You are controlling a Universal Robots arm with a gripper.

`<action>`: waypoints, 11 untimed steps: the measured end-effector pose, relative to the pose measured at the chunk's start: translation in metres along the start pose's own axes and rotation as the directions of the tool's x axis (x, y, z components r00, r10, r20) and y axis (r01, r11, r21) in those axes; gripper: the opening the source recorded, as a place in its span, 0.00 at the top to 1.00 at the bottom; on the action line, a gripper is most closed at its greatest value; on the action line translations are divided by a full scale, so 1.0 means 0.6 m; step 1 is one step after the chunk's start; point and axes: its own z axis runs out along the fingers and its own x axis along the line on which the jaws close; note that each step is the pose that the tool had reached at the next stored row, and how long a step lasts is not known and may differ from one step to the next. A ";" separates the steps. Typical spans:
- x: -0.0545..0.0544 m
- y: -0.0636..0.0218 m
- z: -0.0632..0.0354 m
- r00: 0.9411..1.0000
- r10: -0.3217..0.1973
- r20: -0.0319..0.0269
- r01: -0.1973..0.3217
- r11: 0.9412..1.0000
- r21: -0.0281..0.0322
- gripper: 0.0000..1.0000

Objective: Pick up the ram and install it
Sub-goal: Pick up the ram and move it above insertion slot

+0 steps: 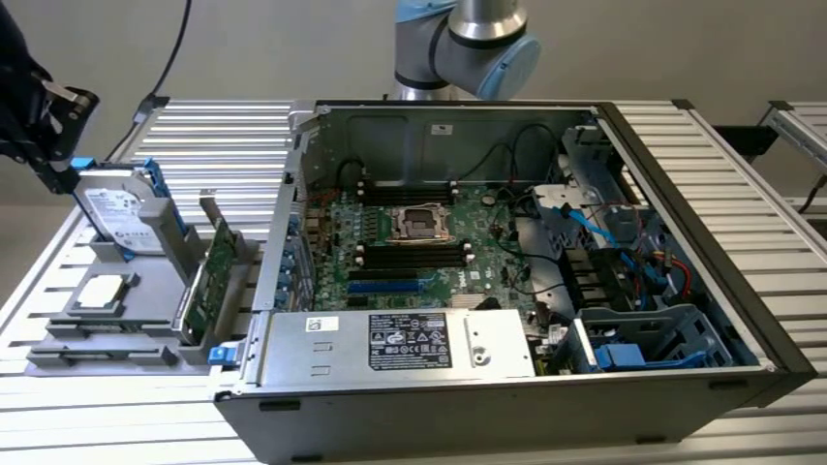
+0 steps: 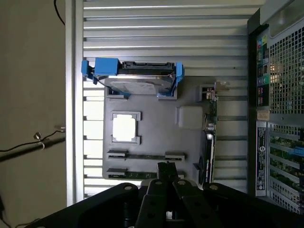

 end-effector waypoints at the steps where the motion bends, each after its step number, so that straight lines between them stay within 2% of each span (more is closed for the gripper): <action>1: 0.000 0.000 0.000 1.000 -0.018 -0.001 0.018 1.000 0.001 0.89; 6: 0.000 0.000 0.001 0.994 -0.110 -0.008 0.110 0.994 0.003 0.89; 11: 0.000 0.000 0.001 0.980 -0.198 -0.014 0.198 0.980 0.005 0.89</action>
